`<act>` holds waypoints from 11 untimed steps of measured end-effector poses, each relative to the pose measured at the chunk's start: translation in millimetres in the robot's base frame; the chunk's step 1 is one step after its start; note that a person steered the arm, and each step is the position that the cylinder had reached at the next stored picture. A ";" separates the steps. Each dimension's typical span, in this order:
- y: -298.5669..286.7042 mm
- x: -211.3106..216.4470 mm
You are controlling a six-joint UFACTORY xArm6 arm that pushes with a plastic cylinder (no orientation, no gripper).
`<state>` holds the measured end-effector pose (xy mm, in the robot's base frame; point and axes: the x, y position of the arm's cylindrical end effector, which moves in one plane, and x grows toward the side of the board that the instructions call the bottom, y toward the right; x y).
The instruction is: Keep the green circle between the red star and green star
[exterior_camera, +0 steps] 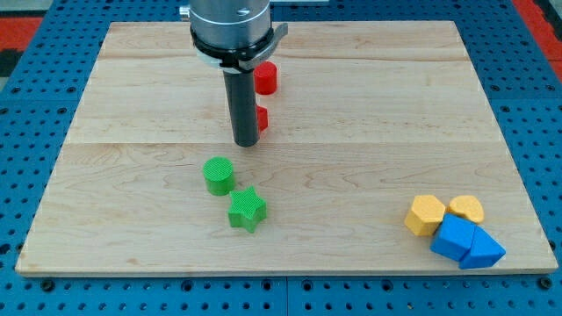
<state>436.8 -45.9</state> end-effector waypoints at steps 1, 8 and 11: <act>-15.0 -0.5; -58.4 85.8; -21.9 71.2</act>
